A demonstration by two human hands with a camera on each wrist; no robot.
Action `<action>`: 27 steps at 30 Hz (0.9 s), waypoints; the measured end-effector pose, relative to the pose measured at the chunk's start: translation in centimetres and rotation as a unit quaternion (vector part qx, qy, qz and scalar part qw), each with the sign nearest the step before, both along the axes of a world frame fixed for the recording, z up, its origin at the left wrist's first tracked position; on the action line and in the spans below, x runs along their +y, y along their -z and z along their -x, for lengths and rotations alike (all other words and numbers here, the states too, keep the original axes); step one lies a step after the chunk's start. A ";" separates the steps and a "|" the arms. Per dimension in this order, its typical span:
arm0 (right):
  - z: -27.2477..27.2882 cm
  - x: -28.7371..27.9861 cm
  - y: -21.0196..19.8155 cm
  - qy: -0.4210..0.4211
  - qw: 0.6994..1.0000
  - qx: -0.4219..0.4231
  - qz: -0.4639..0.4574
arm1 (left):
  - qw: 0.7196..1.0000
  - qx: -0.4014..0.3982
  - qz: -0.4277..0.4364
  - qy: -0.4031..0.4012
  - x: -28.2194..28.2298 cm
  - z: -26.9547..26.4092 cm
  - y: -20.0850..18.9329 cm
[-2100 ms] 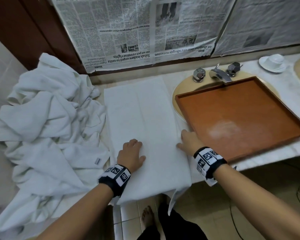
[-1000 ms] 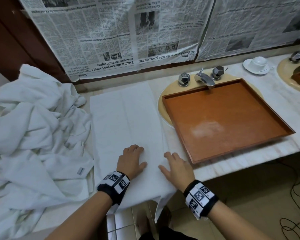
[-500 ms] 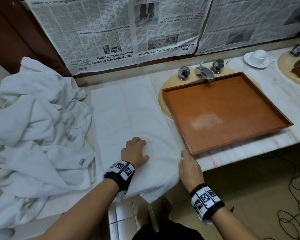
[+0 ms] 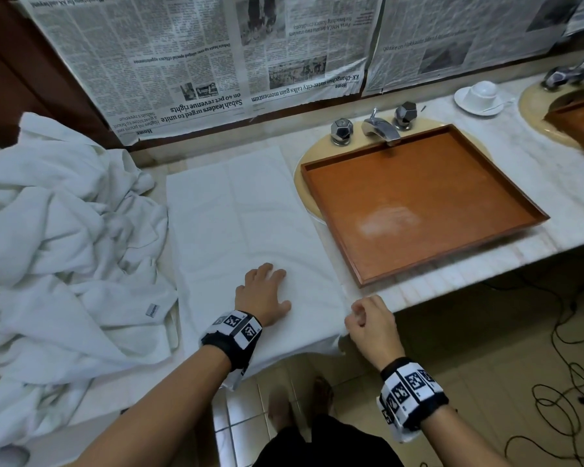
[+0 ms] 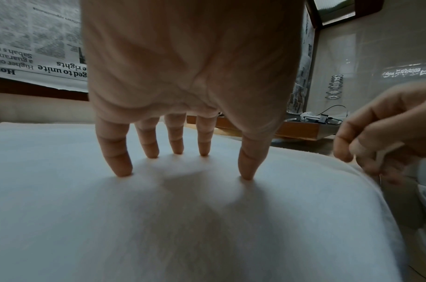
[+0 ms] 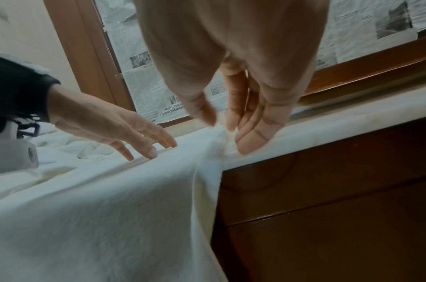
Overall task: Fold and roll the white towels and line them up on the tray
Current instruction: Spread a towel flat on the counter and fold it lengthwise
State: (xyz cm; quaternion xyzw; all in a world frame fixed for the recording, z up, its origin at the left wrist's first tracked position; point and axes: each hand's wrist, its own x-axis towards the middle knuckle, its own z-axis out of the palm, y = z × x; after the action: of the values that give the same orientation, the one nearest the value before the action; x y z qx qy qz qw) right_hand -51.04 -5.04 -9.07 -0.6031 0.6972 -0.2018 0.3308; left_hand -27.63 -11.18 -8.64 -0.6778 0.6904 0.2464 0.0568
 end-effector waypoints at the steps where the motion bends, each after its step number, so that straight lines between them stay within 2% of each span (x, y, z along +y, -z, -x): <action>1: 0.2 0.2 0.1 -0.020 0.999 0.014 -0.025 | 1.000 0.002 -0.002 0.000 0.0 -0.1 0.0; 4: 0.2 0.7 0.8 -0.044 0.997 0.040 -0.056 | 1.000 0.008 -0.004 -0.005 0.1 -0.2 0.1; 9: 0.8 0.9 1.1 0.031 0.999 -0.004 -0.038 | 1.000 0.017 0.000 -0.005 0.4 -0.6 0.1; 12: 0.0 1.5 0.8 0.008 0.999 -0.017 -0.046 | 1.000 0.017 0.004 -0.005 0.5 -0.7 0.1; 15: -0.8 1.5 1.1 -0.005 0.999 0.015 -0.039 | 1.000 0.020 0.006 -0.007 0.5 -0.7 0.1; 20: -0.4 1.2 1.5 0.067 0.997 0.006 -0.035 | 1.000 0.020 0.008 -0.010 0.5 -0.7 0.2; 27: 0.8 1.2 1.3 0.114 0.992 -0.038 -0.032 | 1.000 0.021 0.010 -0.006 0.6 -0.8 0.3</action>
State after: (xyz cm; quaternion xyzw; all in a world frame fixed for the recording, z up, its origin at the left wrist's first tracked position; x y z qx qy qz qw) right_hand -51.80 -3.87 -10.38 -0.5005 0.7545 -0.2386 0.3512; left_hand -26.86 -10.56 -8.99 -0.6775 0.6895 0.2540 0.0339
